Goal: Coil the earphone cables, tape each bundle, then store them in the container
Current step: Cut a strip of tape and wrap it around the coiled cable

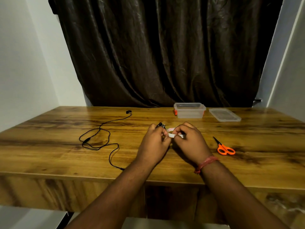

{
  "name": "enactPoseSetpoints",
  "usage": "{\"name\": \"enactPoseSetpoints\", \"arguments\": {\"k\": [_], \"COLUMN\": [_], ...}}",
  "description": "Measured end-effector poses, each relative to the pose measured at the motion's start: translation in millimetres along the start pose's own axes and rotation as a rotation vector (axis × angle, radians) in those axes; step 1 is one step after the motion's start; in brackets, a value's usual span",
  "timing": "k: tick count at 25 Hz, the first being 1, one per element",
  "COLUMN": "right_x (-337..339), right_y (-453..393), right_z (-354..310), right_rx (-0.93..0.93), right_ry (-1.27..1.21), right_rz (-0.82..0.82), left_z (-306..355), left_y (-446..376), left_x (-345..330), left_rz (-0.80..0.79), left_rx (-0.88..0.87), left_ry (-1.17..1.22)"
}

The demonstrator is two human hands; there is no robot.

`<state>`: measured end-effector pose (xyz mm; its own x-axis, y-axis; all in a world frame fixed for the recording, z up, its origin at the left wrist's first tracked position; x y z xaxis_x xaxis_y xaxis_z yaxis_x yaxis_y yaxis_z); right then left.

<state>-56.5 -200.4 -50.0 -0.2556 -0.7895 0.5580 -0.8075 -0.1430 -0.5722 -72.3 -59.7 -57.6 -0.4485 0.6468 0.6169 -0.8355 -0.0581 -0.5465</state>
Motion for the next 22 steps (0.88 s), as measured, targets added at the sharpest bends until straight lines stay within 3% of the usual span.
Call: {"name": "enactPoseSetpoints", "arguments": {"k": [2,6,13,22], "right_x": [3.6,13.4,14.1,15.4], "right_y": [-0.4,-1.0,-1.7,-2.9], "right_z": [2.6,7.9,17.7,21.0], "right_rx": [-0.044,-0.143,-0.278,-0.355], "right_ry": [-0.057,-0.250,-0.521,-0.766], "right_rz": [0.024,0.071,0.088,0.105], "left_z": [-4.4,-11.5,-12.8,-3.8], "left_y": [-1.4,-1.8,-1.2,-1.2], "left_x": [0.8,-0.5,-3.3,5.0], "left_rz": [0.011,-0.043,-0.149,-0.227], "left_rx": [0.025,0.156,0.369,0.388], "left_ry": [0.042,0.455,0.962,1.267]}}
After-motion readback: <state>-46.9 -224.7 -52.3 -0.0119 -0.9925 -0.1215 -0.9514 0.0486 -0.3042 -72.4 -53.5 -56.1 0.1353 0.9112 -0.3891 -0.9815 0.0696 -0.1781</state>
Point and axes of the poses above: each hand's wrist, its own y-axis away from the middle knuckle, its own x-axis out of the back of the hand, z = x × y, the point moved 5 cm from there along -y, towards the middle knuckle
